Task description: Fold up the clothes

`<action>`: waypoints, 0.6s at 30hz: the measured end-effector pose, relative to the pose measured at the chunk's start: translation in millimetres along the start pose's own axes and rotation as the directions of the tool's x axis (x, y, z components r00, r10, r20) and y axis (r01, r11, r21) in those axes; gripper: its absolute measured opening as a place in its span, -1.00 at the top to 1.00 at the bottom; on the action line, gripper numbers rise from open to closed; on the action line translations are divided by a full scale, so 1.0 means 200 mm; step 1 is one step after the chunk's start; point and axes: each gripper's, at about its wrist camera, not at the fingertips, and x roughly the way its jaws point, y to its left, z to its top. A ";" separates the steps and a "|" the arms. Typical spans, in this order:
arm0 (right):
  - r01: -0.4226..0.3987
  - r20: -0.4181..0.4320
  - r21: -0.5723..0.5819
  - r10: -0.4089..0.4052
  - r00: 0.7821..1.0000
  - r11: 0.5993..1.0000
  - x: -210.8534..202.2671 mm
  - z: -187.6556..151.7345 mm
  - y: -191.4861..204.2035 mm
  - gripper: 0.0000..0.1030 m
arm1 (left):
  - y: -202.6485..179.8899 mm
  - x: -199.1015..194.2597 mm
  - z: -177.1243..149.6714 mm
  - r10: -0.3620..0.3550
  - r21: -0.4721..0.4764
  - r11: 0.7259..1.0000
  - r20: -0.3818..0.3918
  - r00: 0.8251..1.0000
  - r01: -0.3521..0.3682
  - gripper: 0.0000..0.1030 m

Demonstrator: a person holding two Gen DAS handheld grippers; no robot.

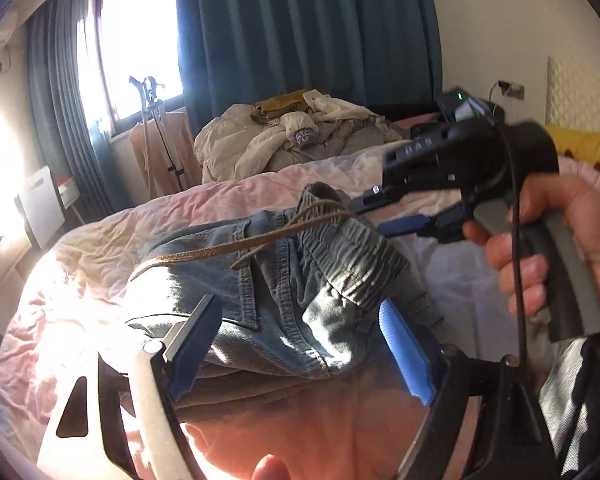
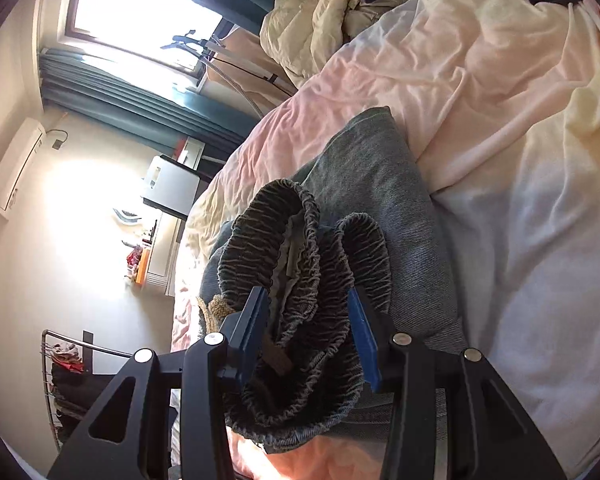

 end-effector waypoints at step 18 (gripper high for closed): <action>-0.011 -0.092 0.069 0.018 0.996 0.998 0.33 0.11 -0.10 0.15 | 0.63 0.29 0.03 -0.003 -0.298 0.955 -0.007 1.000 0.001 -0.99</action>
